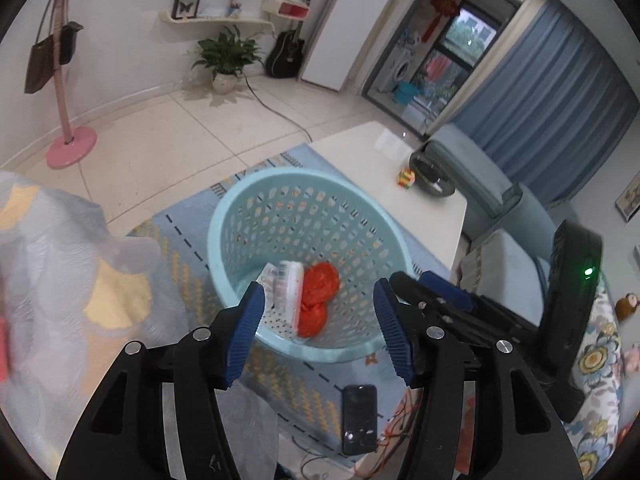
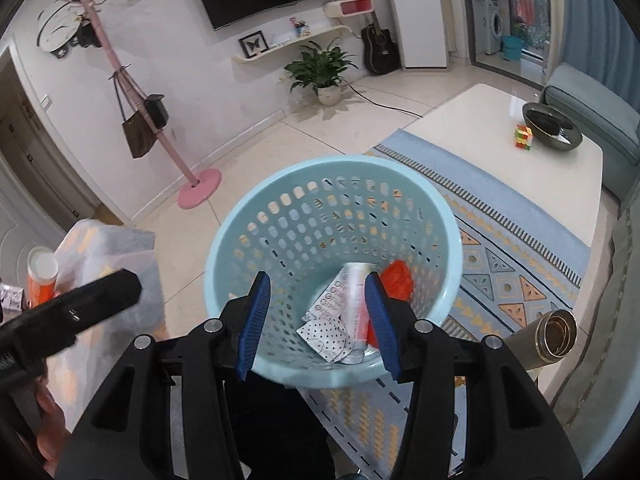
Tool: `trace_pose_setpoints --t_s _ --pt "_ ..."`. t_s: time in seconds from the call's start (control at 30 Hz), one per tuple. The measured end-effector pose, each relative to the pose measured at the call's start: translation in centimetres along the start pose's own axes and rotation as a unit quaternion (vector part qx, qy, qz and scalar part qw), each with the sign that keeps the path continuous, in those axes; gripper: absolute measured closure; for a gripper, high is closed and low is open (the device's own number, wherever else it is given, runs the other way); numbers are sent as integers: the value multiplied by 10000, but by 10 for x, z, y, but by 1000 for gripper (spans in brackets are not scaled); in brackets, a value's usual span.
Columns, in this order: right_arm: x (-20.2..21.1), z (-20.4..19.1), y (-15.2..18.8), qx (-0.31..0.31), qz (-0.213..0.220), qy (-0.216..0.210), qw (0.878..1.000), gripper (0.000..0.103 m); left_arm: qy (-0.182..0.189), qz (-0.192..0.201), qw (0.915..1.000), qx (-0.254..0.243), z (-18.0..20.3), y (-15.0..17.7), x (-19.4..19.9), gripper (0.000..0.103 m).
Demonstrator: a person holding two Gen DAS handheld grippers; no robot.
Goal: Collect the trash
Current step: 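Move both open tools back to the table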
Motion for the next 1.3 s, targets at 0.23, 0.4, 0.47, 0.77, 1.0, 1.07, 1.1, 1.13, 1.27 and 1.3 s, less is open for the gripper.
trace_pose_setpoints --t_s 0.23,0.4,0.47,0.77,1.0,1.07,1.1,1.13,1.27,1.3 --pt "31 -44 12 421 187 -351 9983 57 -177 540 9984 29 -1 8 63 48" --pt "51 -89 31 832 268 -642 9941 57 -499 903 9947 31 -8 21 119 46" --pt "57 -105 38 991 273 -747 9919 57 -586 1038 9928 91 -14 27 139 44" --pt "77 -190 89 1741 199 -1246 9766 57 -1326 1558 9762 722 -67 75 238 40" --pt "80 -243 132 2163 69 -1556 9638 52 -2270 1727 9466 1501 -142 130 315 18" --pt "78 -258 149 2306 -22 -1626 9594 47 -2562 1712 9348 1766 -166 149 332 14" --pt "78 -262 154 2361 -54 -1649 9576 46 -2664 1687 9294 1917 -180 160 339 14" --pt "77 -270 163 2455 -93 -1671 9548 43 -2727 1657 9251 2060 -191 170 345 14" --pt "74 -293 192 2726 -294 -1810 9445 39 -2700 1442 9171 2553 -227 202 350 14" --pt "73 -296 197 2766 -331 -1829 9428 39 -2615 1394 9169 2675 -236 208 347 14"
Point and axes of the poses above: each gripper's, at about its wrist camera, not at the fingertips, and x roughly against the way its jaws point, z to its right, y to its underside, the point moved 10 cm from there along -x, roughly the way its jaws point, and after that the axes turned 15 degrees about -x, right-handed, at the moved point
